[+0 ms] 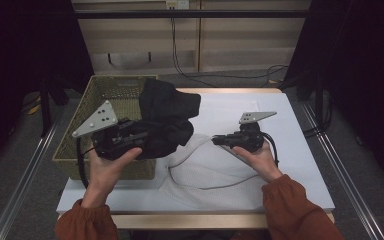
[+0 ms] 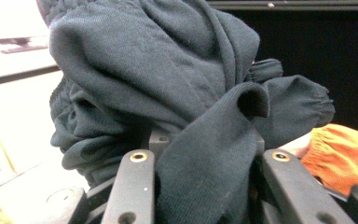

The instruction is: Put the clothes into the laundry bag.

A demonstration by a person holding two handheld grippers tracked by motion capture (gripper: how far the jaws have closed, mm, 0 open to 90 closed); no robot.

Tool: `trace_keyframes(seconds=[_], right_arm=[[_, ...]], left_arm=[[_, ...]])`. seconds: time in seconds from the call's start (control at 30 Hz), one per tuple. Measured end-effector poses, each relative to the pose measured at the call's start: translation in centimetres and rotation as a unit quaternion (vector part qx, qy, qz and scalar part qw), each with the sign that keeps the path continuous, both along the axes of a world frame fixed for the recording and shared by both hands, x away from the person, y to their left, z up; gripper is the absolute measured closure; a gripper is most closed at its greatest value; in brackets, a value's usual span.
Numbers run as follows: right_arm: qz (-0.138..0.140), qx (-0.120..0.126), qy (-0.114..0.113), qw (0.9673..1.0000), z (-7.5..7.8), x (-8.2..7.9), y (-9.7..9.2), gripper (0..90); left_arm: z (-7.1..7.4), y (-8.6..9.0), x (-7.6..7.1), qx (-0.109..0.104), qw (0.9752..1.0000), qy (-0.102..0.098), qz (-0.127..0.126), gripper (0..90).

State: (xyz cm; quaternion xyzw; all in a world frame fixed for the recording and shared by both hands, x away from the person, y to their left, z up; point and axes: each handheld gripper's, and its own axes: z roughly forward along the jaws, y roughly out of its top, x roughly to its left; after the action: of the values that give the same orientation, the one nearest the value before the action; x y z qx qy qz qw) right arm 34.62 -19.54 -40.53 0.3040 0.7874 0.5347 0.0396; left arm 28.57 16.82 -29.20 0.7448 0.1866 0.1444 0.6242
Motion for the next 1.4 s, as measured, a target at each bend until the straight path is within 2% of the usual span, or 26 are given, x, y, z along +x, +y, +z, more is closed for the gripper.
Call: trace_keyframes(seconds=[0.3, 0.5, 0.67, 0.73, 0.9, 1.03, 1.07, 1.2, 1.3, 1.4], right_arm=[[-0.002, 0.005, 0.001, 1.0000, 0.0, 0.1, -0.2, 89.5], [-0.006, 0.007, 0.000, 1.0000, 0.3, 0.1, -0.5, 89.5], [-0.009, 0.008, 0.000, 0.9999, 0.4, 0.2, -0.8, 89.5], [-0.010, 0.006, 0.000, 0.9999, 0.3, 0.2, -0.8, 89.5], [-0.012, 0.003, 0.004, 0.9999, -0.1, 0.5, -0.7, 89.5], [-0.013, 0.002, 0.005, 0.9999, -0.2, 0.5, -0.7, 89.5], [-0.012, 0.001, 0.005, 0.9999, -0.2, 0.5, -0.6, 89.5], [-0.012, -0.004, 0.003, 0.9999, -0.2, 0.4, -0.5, 89.5], [-0.011, -0.005, 0.003, 0.9999, -0.3, 0.4, -0.5, 89.5], [-0.011, -0.006, 0.002, 0.9999, -0.4, 0.4, -0.4, 89.5]], left_arm=[[-1.1, -3.4, -0.8, 0.030, 0.9983, 0.012, -0.047, 67.6], [-3.0, -5.2, -0.6, 0.059, 0.9956, 0.024, -0.068, 67.5], [-4.8, -6.3, -0.4, 0.086, 0.9922, 0.041, -0.081, 67.4], [-5.4, -6.8, -0.4, 0.105, 0.9906, 0.040, -0.078, 67.3], [-6.8, -7.7, -0.3, 0.116, 0.9881, 0.050, -0.088, 67.2], [-7.7, -8.3, -0.3, 0.146, 0.9842, 0.050, -0.087, 67.0], [-7.9, -8.5, -0.3, 0.147, 0.9838, 0.046, -0.092, 66.7], [-9.0, -9.5, -0.2, 0.162, 0.9810, 0.051, -0.093, 66.5], [-9.6, -10.0, -0.1, 0.178, 0.9776, 0.056, -0.098, 66.4], [-9.9, -10.5, -0.2, 0.181, 0.9765, 0.058, -0.101, 66.4]])
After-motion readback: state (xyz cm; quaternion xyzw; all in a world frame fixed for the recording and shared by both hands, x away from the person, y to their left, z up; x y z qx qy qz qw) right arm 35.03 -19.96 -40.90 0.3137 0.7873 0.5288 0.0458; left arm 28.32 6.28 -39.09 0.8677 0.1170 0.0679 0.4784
